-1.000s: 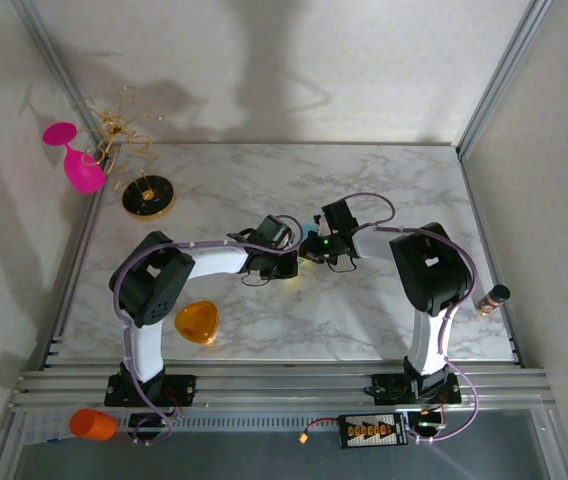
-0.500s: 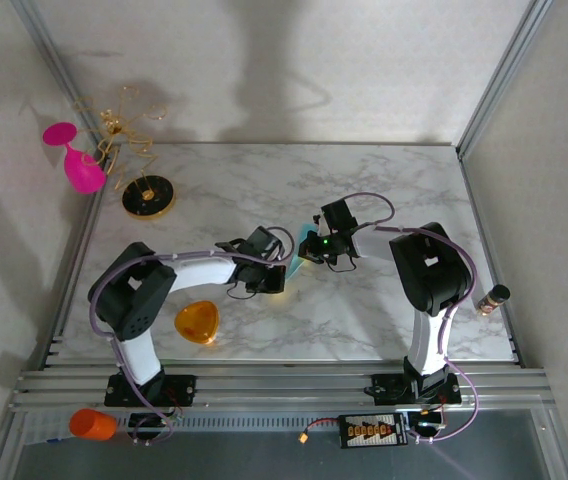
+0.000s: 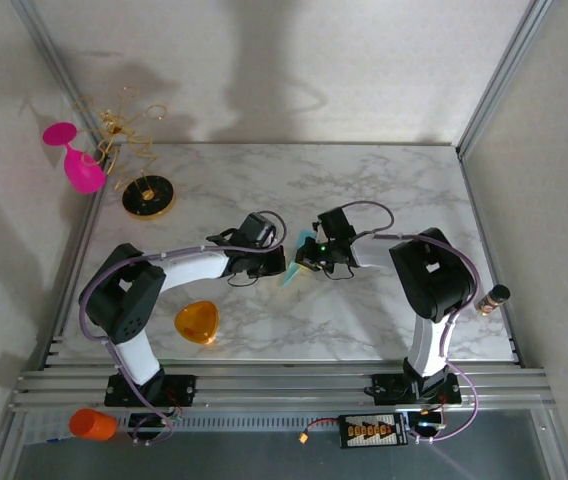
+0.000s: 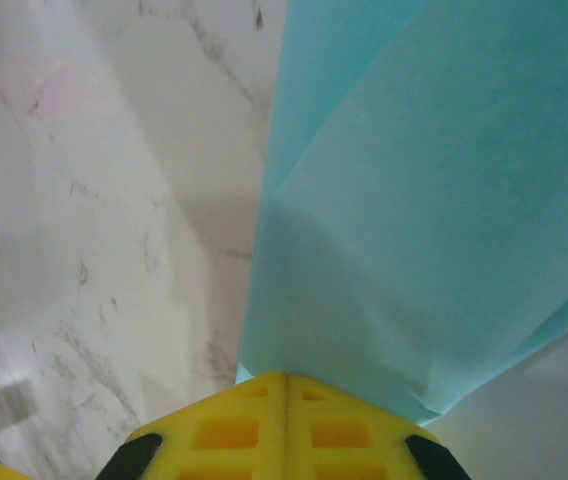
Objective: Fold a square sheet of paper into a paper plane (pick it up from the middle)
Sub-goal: Fold the wing for the fifth time at the center of the table.
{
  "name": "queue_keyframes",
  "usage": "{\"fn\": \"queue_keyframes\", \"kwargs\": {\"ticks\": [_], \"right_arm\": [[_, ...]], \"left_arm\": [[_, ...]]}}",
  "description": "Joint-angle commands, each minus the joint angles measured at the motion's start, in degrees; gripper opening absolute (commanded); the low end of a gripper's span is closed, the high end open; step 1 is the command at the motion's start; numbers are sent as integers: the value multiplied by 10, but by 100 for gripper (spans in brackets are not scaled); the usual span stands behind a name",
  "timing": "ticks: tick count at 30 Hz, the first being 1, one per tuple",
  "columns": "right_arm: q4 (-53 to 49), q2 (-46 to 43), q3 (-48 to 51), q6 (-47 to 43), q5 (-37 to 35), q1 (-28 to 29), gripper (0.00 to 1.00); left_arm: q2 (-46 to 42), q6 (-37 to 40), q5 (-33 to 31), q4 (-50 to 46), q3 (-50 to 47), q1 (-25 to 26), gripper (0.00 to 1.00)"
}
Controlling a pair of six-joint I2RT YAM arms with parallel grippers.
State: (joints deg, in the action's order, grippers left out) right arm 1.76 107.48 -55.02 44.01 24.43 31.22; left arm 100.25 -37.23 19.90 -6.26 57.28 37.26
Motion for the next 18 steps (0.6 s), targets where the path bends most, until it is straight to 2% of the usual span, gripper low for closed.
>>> {"fn": "queue_keyframes", "kwargs": {"ticks": [1,5,18], "right_arm": [[-9,-10,14,26,-8,7,3],[-9,-10,13,25,-6,6,3],[0,-9,16,28,0,5,2]], "left_arm": [[18,-31,19,48,-8,-1,0],[38,-56,43,83,-8,2,0],[75,-56,51,77,-7,6,0]]}}
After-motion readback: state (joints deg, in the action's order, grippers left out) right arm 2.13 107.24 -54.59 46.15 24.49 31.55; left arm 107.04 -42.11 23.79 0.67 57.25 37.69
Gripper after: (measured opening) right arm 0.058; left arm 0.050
